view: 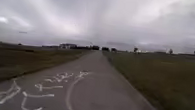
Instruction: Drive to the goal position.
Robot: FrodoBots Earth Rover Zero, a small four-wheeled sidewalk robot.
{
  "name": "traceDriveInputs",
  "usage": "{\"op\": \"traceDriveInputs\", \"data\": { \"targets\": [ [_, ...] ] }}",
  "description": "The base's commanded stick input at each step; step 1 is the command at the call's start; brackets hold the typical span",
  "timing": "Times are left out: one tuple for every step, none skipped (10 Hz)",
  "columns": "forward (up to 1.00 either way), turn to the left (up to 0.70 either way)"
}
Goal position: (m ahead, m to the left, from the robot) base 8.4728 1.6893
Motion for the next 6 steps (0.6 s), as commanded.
{"op": "traceDriveInputs", "data": {
  "targets": [
    [0.7,0.0],
    [0.7,0.0],
    [0.7,0.0],
    [0.7,0.0],
    [0.7,0.0],
    [0.7,0.0]
  ]
}}
